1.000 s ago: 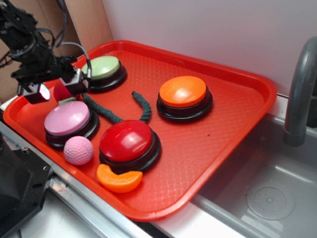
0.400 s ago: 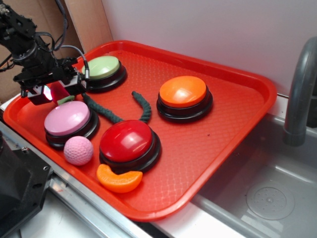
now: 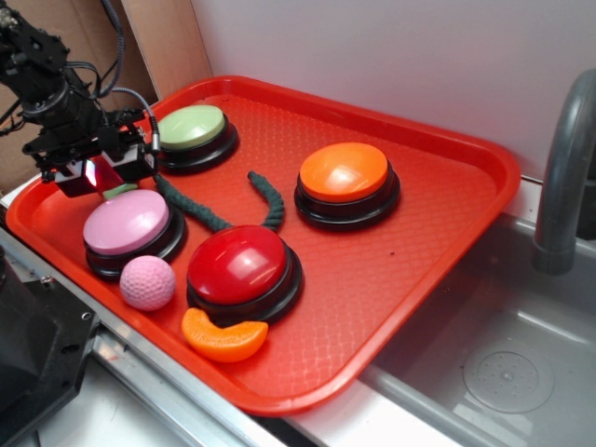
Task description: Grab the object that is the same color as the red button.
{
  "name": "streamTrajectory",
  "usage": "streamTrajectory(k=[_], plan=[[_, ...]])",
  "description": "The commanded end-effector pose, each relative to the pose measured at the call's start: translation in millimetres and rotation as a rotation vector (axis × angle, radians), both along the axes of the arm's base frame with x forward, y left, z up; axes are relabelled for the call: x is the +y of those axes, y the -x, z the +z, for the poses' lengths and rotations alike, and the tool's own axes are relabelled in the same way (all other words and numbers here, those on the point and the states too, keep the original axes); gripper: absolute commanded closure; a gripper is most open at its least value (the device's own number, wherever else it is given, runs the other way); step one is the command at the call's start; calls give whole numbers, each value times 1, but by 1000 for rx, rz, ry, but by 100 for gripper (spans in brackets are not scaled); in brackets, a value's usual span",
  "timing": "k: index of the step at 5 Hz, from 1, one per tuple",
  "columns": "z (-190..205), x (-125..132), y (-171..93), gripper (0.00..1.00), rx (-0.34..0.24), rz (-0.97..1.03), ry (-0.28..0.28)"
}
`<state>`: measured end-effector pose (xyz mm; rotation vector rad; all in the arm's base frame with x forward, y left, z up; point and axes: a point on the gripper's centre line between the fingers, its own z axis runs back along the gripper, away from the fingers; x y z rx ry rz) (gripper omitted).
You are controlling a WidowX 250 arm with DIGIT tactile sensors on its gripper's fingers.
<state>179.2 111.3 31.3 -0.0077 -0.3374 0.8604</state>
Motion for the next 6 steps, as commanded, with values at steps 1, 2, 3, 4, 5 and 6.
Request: streamTrajectory(k=[1, 2, 3, 4, 5, 6], plan=[[52, -13, -3, 100, 44, -161, -6], [79, -26, -2, 100, 69, -275, 26], [102, -52, -18, 100, 79, -391, 46], [114, -74, -32, 100, 120, -507, 48], [120, -94, -41, 100, 112, -591, 49], [121, -112, -46, 100, 108, -655, 40]])
